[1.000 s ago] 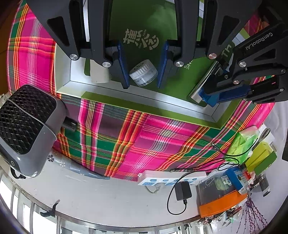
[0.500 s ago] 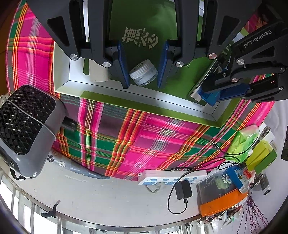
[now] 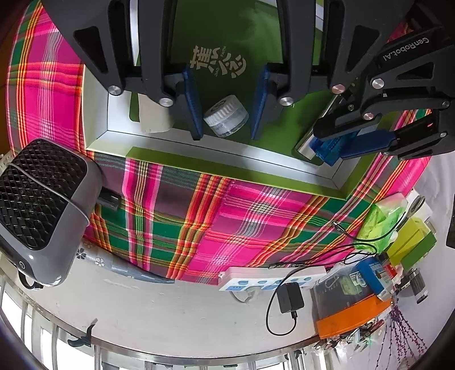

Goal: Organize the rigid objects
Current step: 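Lower and open the left gripper releasing the USB stick while the right gripper releases the reel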

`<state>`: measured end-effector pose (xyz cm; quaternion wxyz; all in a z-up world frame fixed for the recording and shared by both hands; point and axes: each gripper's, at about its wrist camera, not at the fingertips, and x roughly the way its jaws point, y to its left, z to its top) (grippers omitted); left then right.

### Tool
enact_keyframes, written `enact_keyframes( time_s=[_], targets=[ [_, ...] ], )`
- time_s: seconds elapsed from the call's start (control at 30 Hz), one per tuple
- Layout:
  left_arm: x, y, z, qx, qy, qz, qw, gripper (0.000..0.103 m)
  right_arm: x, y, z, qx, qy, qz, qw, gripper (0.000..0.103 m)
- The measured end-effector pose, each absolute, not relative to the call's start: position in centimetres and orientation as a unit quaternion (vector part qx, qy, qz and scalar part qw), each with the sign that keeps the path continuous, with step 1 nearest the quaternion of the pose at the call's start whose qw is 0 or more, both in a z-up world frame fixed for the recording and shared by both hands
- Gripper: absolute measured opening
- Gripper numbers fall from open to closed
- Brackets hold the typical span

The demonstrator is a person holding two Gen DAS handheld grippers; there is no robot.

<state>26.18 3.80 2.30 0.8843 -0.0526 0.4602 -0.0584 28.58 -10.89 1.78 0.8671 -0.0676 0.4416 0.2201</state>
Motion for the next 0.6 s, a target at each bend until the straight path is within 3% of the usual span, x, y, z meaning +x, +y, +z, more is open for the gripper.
enact_keyframes(
  time_s=[0.6],
  targets=[
    [23.4,3.5,4.1,-0.047,0.441,-0.059,0.895,0.039,26.3,-11.6,3.4,-0.060,0.423,0.220,0.877,0.043]
  ],
)
